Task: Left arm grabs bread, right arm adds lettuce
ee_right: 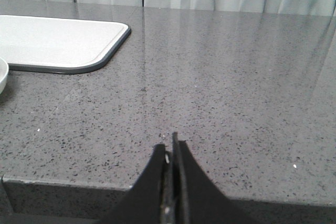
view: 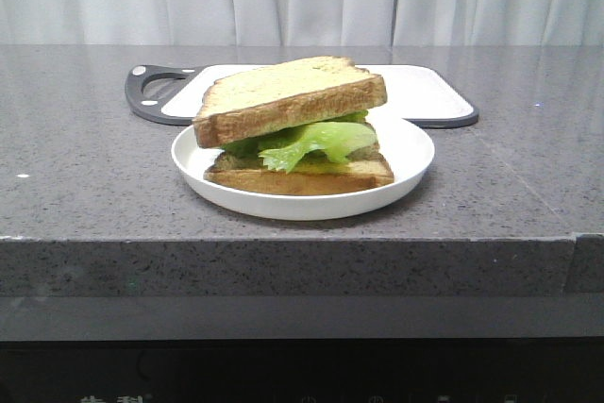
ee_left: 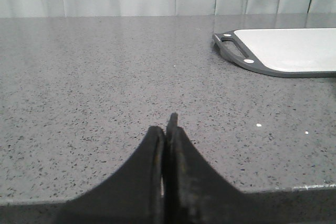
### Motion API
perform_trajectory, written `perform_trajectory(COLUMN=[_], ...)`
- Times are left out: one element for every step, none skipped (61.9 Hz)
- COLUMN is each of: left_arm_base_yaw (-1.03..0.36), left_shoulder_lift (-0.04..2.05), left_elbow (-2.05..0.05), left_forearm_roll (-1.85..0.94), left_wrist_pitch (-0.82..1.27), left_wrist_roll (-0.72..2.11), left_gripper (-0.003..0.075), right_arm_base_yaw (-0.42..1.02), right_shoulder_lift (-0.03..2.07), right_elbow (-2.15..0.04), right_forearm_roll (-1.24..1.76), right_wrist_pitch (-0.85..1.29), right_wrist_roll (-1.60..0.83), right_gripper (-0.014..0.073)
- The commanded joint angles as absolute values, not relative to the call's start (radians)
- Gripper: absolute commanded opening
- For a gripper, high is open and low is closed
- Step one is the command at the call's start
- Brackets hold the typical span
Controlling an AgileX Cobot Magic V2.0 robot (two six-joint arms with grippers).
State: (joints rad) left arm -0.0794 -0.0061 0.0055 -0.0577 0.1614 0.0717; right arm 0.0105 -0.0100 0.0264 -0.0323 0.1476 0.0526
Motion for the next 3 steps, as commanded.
perform_trajectory(left_arm_base_yaw=[-0.078,-0.078,-0.078], left_shoulder_lift=[-0.022,-0.022,-0.022], left_elbow=[0.011,0.011,0.011], left_forearm_roll=[-0.062,-0.062,-0.062], left_wrist_pitch=[0.077,0.077,0.077], left_wrist_roll=[0.062,0.062,0.062], left_gripper=[-0.0019,-0.0019,-0.0019], right_arm_base_yaw=[0.004,0.004,0.004], right_shoulder_lift=[-0.030,-0.030,-0.030], right_elbow=[0.023,0.023,0.023], right_forearm_roll=[-0.029,-0.029,-0.029], right_wrist_pitch=[0.061,0.061,0.061], right_wrist_roll=[0.053,0.053,0.053], right_gripper=[-0.0069,-0.0069,-0.0069])
